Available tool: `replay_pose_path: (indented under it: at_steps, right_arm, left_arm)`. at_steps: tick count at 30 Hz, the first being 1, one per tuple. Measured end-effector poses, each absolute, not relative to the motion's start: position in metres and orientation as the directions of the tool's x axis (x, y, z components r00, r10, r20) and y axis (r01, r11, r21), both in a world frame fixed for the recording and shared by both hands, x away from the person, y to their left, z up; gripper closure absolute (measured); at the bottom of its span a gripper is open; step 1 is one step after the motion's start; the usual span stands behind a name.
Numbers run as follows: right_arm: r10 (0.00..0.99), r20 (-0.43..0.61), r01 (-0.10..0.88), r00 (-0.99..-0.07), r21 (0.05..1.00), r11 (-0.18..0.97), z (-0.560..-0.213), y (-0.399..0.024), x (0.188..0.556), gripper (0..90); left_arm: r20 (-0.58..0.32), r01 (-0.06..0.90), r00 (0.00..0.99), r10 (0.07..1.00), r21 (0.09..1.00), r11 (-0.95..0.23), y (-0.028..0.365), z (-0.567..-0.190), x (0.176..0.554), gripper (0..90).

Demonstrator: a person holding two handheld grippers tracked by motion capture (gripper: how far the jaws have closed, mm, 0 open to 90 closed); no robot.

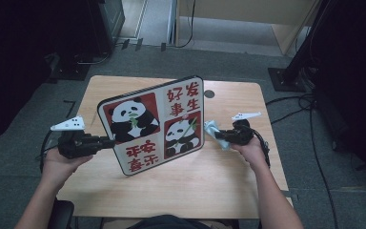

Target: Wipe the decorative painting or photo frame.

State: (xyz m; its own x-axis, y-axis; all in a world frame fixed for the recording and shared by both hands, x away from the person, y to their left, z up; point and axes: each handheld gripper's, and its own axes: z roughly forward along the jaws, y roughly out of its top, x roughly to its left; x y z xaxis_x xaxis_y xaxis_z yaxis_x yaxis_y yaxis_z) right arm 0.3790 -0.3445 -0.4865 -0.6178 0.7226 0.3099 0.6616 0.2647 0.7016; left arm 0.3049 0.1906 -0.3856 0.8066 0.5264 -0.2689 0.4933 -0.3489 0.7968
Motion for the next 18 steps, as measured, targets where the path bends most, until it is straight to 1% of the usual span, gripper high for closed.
replay_pose_path:
  at_steps: [3, 8, 18]
  right_arm:
    - [0.737, 0.302, 0.665, -0.605, 0.701, 0.259, -0.486, -0.35, 0.38, 80.6]
    - [0.764, 0.29, 0.667, -0.576, 0.707, 0.234, -0.486, -0.36, 0.384, 80.5]
    - [0.842, 0.256, 0.696, -0.474, 0.695, 0.18, -0.493, -0.388, 0.391, 80.2]
  left_arm:
    - [-0.283, 0.499, 0.806, 0.52, 0.796, -0.342, 0.192, -0.386, 0.306, 77.7]
    - [-0.28, 0.497, 0.808, 0.518, 0.796, -0.346, 0.192, -0.386, 0.306, 77.3]
    - [-0.273, 0.496, 0.809, 0.52, 0.791, -0.357, 0.191, -0.387, 0.306, 76.3]
